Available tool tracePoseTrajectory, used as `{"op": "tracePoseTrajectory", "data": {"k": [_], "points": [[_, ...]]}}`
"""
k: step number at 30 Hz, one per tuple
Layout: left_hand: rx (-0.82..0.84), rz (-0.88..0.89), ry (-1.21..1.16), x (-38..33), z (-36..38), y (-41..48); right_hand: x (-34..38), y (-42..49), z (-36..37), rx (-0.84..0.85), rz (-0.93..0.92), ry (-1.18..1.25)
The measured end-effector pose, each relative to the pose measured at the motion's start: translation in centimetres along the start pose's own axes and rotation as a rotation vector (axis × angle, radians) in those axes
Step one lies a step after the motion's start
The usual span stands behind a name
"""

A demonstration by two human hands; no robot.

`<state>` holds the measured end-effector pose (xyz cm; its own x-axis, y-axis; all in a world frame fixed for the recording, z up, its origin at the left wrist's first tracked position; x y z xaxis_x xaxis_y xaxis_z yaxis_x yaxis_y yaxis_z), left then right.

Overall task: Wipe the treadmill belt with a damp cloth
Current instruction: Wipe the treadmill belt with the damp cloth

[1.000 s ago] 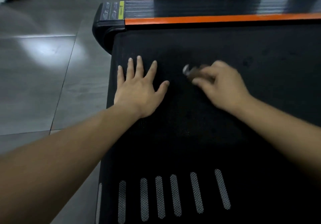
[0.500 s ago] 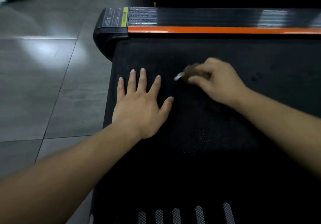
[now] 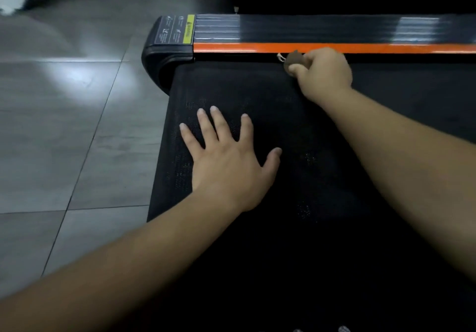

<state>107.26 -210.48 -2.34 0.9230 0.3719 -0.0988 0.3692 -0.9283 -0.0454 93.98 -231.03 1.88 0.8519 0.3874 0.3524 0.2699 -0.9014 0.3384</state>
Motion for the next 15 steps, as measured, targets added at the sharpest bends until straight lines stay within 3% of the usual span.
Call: {"op": "tracePoseTrajectory", "data": {"k": [6, 8, 11, 13, 15], "points": [[-0.02, -0.001, 0.023, 0.0, 0.2, 0.0, 5.4, -1.8, 2.4, 0.101, -0.253, 0.041], [-0.014, 0.001, 0.022, 0.1, 0.1, 0.0, 3.0, -0.8, 1.1, 0.075, -0.171, -0.052], [-0.011, -0.005, 0.008, 0.1, 0.1, -0.1, -3.0, 0.6, -1.5, -0.017, 0.122, -0.089], [-0.008, -0.007, 0.005, 0.0, 0.1, -0.2, -3.5, -0.4, -1.5, -0.018, 0.112, -0.059], [0.004, 0.001, 0.01, -0.2, 0.0, -0.1, -2.2, -2.2, -1.1, 0.055, -0.057, 0.026]]}}
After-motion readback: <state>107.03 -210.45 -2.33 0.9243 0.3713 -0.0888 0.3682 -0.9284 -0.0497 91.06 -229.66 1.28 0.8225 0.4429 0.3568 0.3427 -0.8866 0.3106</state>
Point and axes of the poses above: each hand's wrist, its own y-axis towards the middle knuckle, its own z-axis out of the palm, x = y × z, the point moved 5 cm from there along y, towards the middle knuckle, and after that the axes turned 8 degrees about -z, right-handed, at the moved point
